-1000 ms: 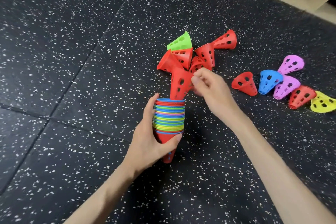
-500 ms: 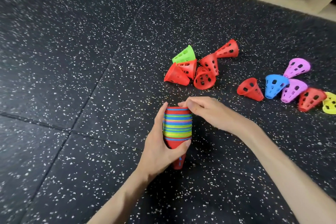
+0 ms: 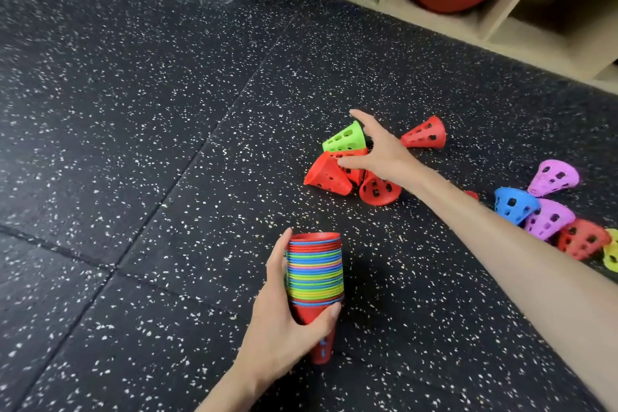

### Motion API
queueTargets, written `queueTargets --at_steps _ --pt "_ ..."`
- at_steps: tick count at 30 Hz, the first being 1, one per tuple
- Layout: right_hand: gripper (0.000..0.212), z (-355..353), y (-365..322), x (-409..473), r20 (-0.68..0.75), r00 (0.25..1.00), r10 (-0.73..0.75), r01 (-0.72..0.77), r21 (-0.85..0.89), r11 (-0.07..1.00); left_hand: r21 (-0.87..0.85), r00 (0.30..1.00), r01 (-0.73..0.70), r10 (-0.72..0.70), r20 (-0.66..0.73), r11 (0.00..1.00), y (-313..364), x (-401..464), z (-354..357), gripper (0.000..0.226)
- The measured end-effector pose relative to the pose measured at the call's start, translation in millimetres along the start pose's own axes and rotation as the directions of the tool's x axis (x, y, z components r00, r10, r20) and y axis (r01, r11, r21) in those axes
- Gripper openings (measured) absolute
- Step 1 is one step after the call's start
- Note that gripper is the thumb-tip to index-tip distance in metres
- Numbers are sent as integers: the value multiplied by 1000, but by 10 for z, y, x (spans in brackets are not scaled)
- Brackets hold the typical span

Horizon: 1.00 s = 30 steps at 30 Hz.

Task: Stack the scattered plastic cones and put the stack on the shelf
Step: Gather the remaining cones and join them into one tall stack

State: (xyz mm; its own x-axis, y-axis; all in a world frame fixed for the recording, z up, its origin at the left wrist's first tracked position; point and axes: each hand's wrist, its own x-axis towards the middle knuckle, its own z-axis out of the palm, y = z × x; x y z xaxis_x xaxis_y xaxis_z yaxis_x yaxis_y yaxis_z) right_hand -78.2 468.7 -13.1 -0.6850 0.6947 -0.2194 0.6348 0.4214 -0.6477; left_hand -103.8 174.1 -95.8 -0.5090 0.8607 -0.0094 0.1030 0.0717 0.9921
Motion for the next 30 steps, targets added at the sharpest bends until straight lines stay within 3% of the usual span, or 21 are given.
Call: queueTargets --at_steps 2,5,12,19,24,30 --pt "85 71 15 79 -18 1000 0 0 -4 1000 -6 1000 -1 1 6 1000 -22 3 4 107" --pt "73 148 56 147 -165 986 -11 4 -40 999 -2 1000 -4 4 16 1000 -51 5 10 108" --pt "32 230 101 192 -328 944 17 -5 37 999 24 1000 4 -5 24 1000 -56 10 4 109" --pt "28 20 -178 -48 -479 875 -69 167 166 972 36 1000 3 -3 16 999 -22 6 1 109" --pt "28 -63 -500 -441 -316 914 -253 331 220 918 58 1000 -2 1 17 998 5 -6 -8 111" --pt "25 240 -505 -953 -126 954 -273 294 198 935 40 1000 -11 12 -25 999 35 -21 -17 112"
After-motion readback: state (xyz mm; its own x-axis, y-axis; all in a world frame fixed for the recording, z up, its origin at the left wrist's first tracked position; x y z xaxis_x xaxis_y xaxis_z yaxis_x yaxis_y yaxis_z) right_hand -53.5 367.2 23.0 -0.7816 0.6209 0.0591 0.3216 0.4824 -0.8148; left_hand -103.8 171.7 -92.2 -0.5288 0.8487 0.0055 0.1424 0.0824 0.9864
